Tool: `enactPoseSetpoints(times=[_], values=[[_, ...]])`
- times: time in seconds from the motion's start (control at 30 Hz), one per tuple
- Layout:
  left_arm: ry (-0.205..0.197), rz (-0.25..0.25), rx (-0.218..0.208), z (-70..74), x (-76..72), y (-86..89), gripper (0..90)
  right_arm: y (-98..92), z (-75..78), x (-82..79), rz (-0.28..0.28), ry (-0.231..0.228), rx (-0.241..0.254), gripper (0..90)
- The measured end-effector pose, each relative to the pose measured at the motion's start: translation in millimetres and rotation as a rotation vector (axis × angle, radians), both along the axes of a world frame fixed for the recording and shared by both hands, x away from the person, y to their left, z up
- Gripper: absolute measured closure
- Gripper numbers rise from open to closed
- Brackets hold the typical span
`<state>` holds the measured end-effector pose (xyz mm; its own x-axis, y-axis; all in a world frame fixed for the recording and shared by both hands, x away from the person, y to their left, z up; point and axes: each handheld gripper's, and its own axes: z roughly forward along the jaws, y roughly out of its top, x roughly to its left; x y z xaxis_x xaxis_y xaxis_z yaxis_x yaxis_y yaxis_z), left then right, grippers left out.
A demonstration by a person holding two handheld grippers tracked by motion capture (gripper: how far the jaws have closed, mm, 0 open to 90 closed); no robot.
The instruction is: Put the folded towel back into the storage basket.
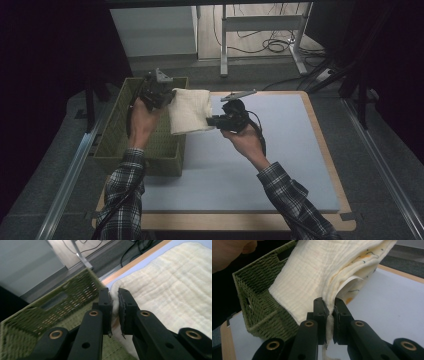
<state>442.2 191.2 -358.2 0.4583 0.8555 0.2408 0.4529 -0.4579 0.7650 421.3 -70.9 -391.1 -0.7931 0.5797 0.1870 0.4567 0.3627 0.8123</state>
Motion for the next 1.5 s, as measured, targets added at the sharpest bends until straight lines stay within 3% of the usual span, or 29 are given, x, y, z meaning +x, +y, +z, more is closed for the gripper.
enactPoseSetpoints(times=[0.33, 1.0, 1.3, 1.5], values=[[0.012, 0.066, 0.015, -4.9, -5.3, 39.5, 81.9, 46.0, -7.2, 3.7, 0.032, -0.006, -0.014, 82.3], [0.061, 0.166, 0.045, -33.7, -18.0, 106.0, 81.6, 139.3, -33.4, -2.5, 0.104, 0.023, -0.094, 82.1], [0.096, 0.161, 0.044, -54.3, -10.4, 112.1, 81.5, 170.1, -41.7, -8.1, 0.135, 0.020, -0.183, 82.1], [0.126, 0.141, 0.068, -67.8, -1.0, 106.2, 81.3, 173.0, -46.7, -5.2, 0.128, 0.024, -0.220, 81.9]])
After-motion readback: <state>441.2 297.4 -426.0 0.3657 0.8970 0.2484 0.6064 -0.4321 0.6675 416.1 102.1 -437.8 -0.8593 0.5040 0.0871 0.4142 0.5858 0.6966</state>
